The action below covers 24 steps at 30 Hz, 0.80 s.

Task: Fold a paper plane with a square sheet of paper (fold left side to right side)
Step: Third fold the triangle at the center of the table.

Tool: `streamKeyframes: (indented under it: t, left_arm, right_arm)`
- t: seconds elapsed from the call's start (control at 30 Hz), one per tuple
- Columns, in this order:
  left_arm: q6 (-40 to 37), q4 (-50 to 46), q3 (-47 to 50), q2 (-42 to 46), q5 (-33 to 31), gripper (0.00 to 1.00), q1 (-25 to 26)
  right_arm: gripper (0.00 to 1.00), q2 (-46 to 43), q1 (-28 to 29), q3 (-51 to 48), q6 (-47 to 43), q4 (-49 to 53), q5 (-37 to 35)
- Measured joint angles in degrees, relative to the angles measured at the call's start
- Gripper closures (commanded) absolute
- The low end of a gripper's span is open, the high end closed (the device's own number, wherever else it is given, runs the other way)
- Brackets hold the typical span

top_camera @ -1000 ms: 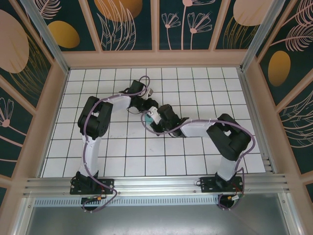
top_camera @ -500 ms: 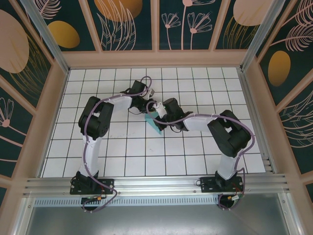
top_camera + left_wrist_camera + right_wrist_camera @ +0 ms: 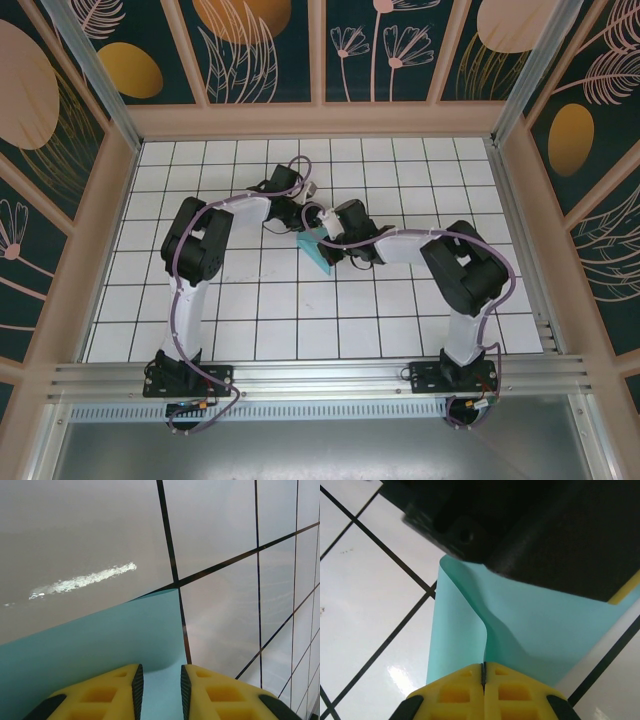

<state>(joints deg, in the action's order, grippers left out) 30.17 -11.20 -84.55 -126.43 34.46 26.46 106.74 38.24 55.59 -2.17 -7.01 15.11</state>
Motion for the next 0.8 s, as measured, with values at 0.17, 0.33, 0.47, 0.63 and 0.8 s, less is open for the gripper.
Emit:
streamKeyframes:
  t: [0.17, 0.33, 0.47, 0.63, 0.8]
  left_arm:
    - [0.0, 0.0, 0.0, 0.0, -0.2, 0.71, 0.1]
    - [0.0, 0.0, 0.0, 0.0, -0.2, 0.71, 0.1]
    - [0.0, 0.0, 0.0, 0.0, -0.2, 0.71, 0.2]
    - [0.0, 0.0, 0.0, 0.0, -0.2, 0.7, 0.2]
    - [0.0, -0.1, -0.2, 0.0, -0.2, 0.67, 0.2]
  right_arm:
    - [1.0, 0.8, 0.0, 0.6, 0.0, 0.4, 0.0]
    - [1.0, 1.3, 0.0, 1.0, 0.1, 0.7, 0.0]
    - [1.0, 1.6, 0.0, 1.2, 0.2, 1.0, 0.0]
    - [1.0, 1.9, 0.0, 1.3, 0.9, 1.0, 0.0]
    - [1.0, 2.0, 0.0, 1.3, 1.4, 1.0, 0.0]
